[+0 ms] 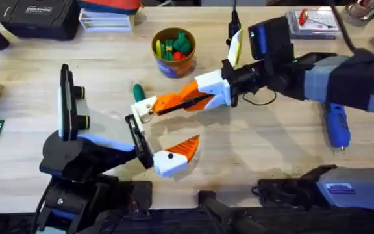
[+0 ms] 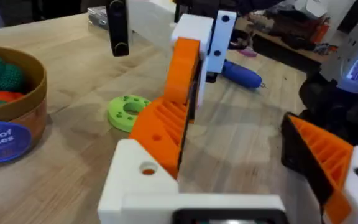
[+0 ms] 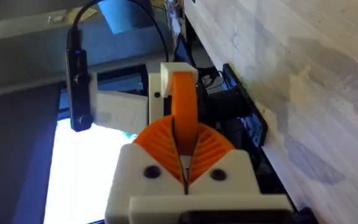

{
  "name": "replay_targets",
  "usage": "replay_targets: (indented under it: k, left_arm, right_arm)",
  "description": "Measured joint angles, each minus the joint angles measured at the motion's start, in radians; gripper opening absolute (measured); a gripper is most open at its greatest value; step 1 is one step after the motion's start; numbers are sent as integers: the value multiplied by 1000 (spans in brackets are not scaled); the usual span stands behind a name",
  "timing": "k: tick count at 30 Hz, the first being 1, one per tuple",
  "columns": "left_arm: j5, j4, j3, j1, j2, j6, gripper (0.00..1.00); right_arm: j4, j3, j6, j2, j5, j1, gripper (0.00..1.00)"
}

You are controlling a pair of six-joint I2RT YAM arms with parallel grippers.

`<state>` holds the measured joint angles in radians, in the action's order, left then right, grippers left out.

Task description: Pick up the gripper from the table and insert it into the empty holder that is missing its gripper. Then pick up a screw, insert it into the mounting hole, and use the screwdriver to tighten it. Finally, clean up the table by picking up the vegetable and placing it into the bucket.

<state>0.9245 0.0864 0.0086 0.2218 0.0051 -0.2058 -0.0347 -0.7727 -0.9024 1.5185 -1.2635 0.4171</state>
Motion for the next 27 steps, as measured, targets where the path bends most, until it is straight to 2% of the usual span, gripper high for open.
replay_targets:
  k: [4,12,16,27]
  left_arm:
    - [0,0,0,0,0,-15,985]
    - [-42,-3,0,-13,0,-16,985]
    - [-20,2,1,-9,0,-32,986]
    - [-27,2,1,-10,8,-61,987]
  right_arm:
    - [-52,0,-39,43,-27,12,7]
    - [-291,0,-202,116,-44,44,7]
    - [-322,-1,-267,141,-30,102,7]
    - [-331,-3,-312,145,38,110,7]
